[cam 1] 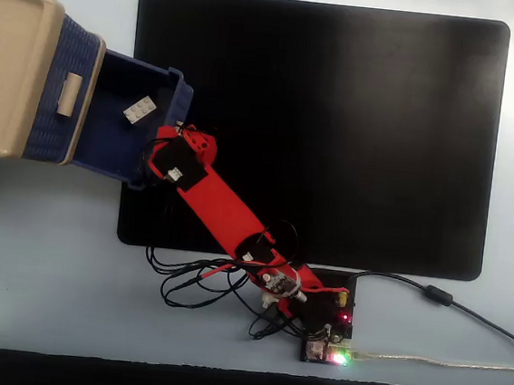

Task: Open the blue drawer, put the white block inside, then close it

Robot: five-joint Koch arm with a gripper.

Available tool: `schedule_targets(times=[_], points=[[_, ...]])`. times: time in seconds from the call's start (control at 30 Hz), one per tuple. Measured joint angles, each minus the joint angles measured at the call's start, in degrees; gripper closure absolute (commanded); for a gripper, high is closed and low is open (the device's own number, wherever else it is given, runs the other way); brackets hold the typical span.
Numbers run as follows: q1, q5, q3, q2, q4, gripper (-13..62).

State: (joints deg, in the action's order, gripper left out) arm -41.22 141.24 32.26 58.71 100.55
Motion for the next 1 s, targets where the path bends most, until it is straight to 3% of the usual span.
schedule_targets(times=[0.2,0.5,0.7,0.9,1.0], points=[[3.78,3.43,-0.53,-4.39,-7.38,15.2],[8.09,9.93,-14.24,-18.02,-30.94,15.3],[9.05,12.04,-17.67,-20.48,-32.26,15.0],[2.2,10.2,-19.51,-9.05,-8.26,15.3],[-7.91,-2.9,-19.69,3.34,9.58,15.3]])
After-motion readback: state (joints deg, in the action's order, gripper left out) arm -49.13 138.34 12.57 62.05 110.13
